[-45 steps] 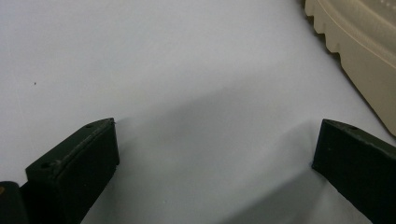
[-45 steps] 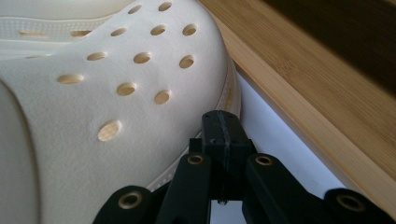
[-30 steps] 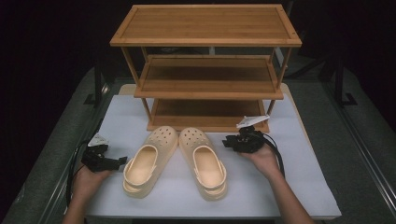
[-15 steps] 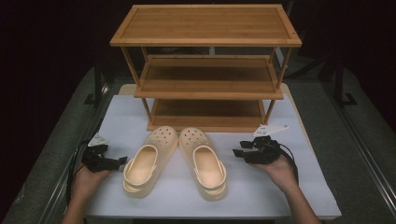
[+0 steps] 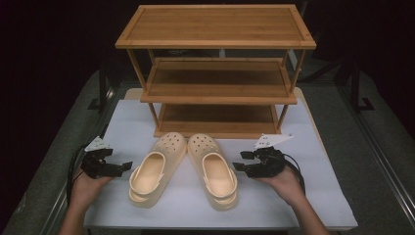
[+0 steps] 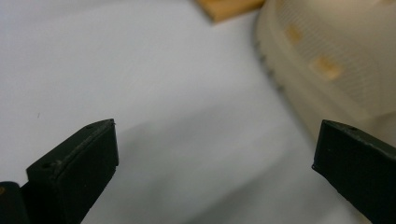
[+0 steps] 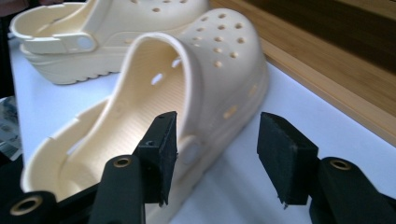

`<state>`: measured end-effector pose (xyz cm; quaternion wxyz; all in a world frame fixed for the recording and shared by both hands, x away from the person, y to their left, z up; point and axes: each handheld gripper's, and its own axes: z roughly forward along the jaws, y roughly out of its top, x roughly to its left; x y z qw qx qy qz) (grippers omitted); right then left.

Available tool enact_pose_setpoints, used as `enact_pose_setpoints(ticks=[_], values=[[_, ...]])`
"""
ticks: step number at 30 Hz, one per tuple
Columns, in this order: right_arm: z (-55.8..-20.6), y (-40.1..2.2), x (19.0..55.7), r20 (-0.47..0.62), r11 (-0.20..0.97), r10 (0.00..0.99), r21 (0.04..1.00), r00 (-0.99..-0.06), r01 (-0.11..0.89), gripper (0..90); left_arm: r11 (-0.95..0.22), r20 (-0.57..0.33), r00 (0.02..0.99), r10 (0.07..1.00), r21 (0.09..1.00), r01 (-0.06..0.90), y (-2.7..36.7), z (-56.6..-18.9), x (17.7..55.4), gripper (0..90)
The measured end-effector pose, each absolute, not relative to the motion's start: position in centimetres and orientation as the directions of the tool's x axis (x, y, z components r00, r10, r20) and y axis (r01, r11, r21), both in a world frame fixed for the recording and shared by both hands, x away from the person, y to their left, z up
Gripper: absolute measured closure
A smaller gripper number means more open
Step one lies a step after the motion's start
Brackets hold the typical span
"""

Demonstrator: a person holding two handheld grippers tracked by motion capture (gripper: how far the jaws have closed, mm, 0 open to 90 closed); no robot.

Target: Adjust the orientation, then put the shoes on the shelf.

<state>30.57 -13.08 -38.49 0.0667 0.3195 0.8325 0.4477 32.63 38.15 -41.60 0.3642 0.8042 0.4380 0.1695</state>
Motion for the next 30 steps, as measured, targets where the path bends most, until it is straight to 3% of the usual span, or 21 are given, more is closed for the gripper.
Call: enact_pose_setpoints(ticks=[12,17,22,26,30], values=[[-38.1,-11.5,30.5,0.174,0.399,0.569,0.796,-0.804,0.455,44.7,-0.386,-0.072,0.704,0.706,0.795,0.468,34.5,-37.4,31.0,0.0],[-38.4,-10.5,30.6,0.169,0.416,0.56,0.79,-0.811,0.451,44.2,-0.41,-0.066,0.745,0.664,0.801,0.437,33.0,-37.5,30.7,14.2],[-38.9,-9.8,30.8,0.163,0.429,0.553,0.785,-0.817,0.447,43.9,-0.433,-0.059,0.759,0.648,0.792,0.431,31.9,-38.0,30.9,15.8],[-39.3,-9.3,31.1,0.162,0.432,0.56,0.78,-0.813,0.453,44.3,-0.446,-0.047,0.771,0.635,0.792,0.416,31.5,-38.3,31.3,33.3],[-39.5,-9.1,31.3,0.156,0.433,0.563,0.781,-0.811,0.451,46.8,-0.463,-0.03,0.775,0.631,0.787,0.408,31.0,-38.5,31.8,38.8]])
